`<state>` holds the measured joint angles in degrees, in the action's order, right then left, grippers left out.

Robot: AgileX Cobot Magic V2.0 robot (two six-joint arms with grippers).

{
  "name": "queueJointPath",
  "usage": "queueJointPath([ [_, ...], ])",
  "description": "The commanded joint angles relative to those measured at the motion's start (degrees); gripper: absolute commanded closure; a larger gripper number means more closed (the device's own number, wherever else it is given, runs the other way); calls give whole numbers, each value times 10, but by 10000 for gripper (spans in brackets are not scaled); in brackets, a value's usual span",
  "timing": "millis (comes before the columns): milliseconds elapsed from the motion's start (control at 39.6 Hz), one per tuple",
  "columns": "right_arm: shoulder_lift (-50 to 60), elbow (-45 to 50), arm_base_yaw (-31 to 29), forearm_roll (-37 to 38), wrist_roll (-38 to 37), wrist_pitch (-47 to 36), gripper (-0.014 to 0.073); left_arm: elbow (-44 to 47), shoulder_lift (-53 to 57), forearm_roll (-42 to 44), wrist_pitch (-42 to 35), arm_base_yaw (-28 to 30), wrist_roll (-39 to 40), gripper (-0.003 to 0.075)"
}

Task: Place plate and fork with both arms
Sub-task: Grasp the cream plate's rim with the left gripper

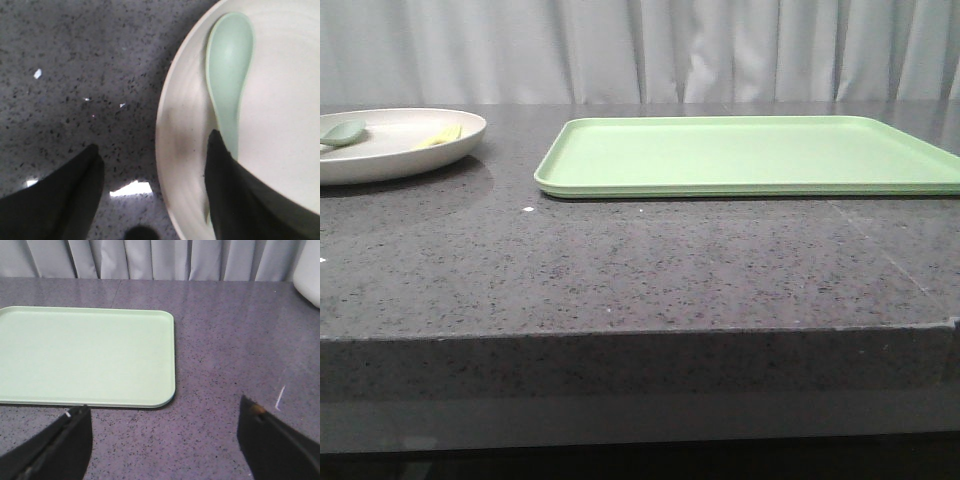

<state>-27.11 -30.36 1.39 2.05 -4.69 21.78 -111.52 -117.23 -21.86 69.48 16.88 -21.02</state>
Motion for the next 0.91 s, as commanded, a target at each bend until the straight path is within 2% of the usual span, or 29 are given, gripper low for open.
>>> queueJointPath([
  [0, -6, -18, 1, 8, 5, -43, -20, -32, 19, -16, -8, -9, -4, 300],
  [379, -6, -18, 1, 8, 5, -43, -20, -40, -19, -14, -10, -13, -4, 305],
  [479, -6, -18, 1, 8, 5, -43, -20, -40, -19, -14, -10, -16, -4, 372],
  [631, -6, -18, 1, 8, 5, -43, -20, -40, -19, -14, -10, -18, -4, 529],
  [883, -6, -18, 1, 8, 5, -43, -20, -40, -19, -10, -7, -18, -4, 685],
])
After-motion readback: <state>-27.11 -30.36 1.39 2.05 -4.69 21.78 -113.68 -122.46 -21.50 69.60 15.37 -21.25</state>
